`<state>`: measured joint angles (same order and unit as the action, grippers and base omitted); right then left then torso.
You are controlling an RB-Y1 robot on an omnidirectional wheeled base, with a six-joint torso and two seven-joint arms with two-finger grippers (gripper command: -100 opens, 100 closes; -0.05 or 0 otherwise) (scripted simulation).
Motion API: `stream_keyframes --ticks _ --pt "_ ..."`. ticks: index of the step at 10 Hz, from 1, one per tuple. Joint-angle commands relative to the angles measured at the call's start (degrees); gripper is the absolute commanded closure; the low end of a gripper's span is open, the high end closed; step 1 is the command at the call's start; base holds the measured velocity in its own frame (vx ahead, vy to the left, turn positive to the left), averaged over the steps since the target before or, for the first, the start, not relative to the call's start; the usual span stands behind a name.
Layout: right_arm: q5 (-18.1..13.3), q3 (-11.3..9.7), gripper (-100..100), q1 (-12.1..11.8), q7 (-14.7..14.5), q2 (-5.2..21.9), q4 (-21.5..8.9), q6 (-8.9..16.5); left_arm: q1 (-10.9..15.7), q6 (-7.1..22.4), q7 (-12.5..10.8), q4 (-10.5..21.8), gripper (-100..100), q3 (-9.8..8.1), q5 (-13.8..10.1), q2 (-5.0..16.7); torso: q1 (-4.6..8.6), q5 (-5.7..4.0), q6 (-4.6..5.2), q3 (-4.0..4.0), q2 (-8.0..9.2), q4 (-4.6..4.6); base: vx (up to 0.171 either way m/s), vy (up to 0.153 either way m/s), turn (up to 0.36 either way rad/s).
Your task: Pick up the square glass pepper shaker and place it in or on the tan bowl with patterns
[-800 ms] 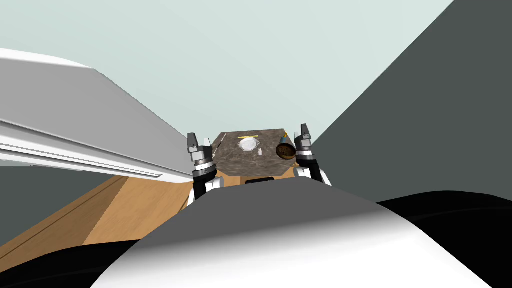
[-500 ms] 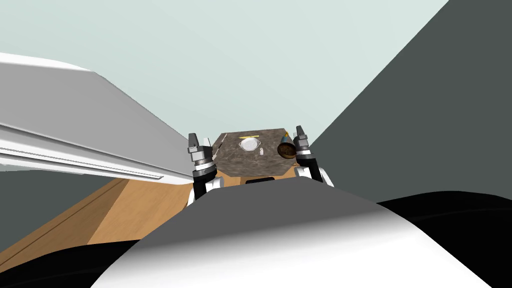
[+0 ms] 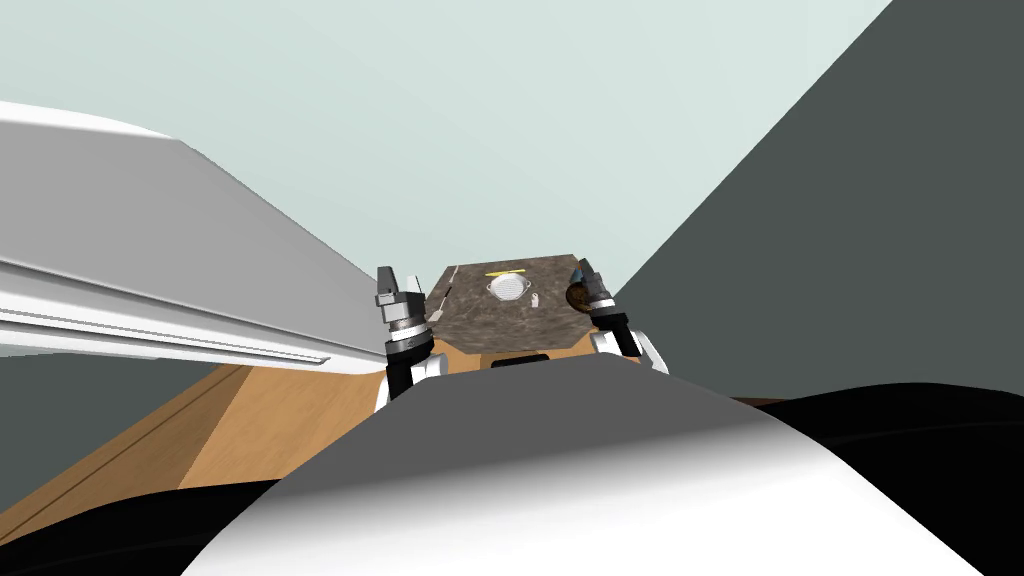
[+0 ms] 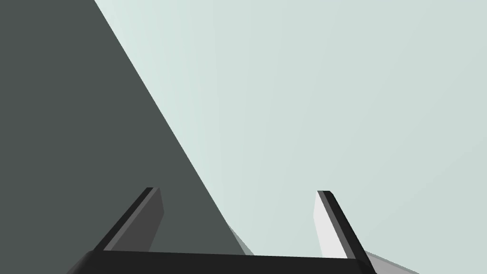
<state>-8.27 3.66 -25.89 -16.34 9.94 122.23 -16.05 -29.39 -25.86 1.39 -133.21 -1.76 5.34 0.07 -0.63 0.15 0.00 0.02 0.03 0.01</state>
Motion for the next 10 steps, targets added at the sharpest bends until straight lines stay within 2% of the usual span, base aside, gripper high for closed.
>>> stream_keyframes --ticks 1,10 --pt "-1.4 0.4 -100 0.1 -2.2 1.4 -1.4 1.0 0.0 0.0 0.0 0.0 0 0.00 0.0 0.0 0.00 0.00 0.00 0.00 0.00 0.00 -0.012 0.179 -0.054" --pt "-9.5 1.6 -100 2.1 -13.0 6.5 -9.5 6.7 0.0 0.0 0.0 0.0 0 0.00 0.0 0.0 0.10 -0.01 0.00 -0.05 -0.08 -0.02 -0.005 0.153 -0.046"
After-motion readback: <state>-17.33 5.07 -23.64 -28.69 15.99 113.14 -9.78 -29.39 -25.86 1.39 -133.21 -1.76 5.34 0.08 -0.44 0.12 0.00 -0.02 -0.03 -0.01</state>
